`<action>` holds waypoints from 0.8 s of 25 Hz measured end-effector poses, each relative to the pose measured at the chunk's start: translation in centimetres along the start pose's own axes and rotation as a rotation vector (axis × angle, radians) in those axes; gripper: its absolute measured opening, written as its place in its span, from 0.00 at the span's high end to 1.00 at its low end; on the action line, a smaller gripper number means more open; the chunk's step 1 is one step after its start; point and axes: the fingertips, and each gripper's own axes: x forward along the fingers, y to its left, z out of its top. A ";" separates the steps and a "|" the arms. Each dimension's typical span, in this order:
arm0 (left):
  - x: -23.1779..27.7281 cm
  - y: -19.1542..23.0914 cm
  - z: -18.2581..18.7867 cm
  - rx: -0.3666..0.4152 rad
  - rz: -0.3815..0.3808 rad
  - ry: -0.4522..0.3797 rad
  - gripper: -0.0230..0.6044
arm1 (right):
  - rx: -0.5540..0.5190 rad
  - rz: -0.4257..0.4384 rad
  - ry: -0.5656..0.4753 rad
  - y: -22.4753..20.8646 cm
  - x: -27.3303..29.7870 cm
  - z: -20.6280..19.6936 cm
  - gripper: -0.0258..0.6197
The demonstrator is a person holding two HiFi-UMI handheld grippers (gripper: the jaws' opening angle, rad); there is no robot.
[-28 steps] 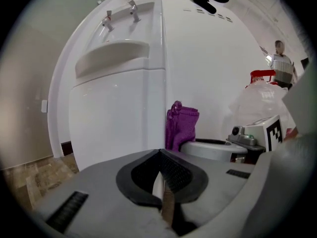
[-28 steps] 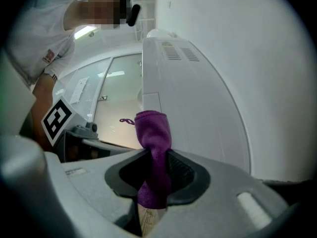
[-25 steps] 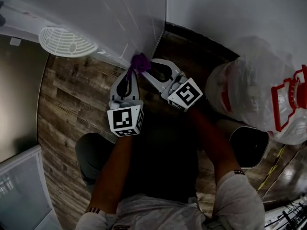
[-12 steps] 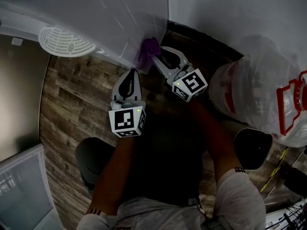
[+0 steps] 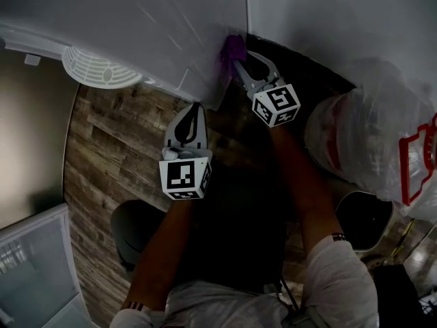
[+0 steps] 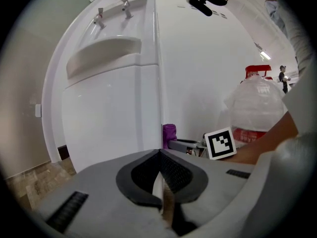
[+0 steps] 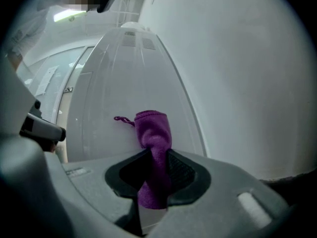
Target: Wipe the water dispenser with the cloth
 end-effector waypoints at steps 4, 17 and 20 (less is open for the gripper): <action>-0.1 0.3 0.2 0.009 -0.004 0.013 0.97 | -0.004 -0.054 0.020 -2.2 1.1 -0.1 0.82; 0.2 1.1 0.1 0.045 -0.007 0.010 0.97 | -0.008 -0.233 0.049 -8.8 0.8 -0.4 0.83; 0.2 1.0 -0.1 0.037 -0.007 0.011 0.97 | -0.023 -0.233 0.054 -9.1 0.2 -0.3 0.83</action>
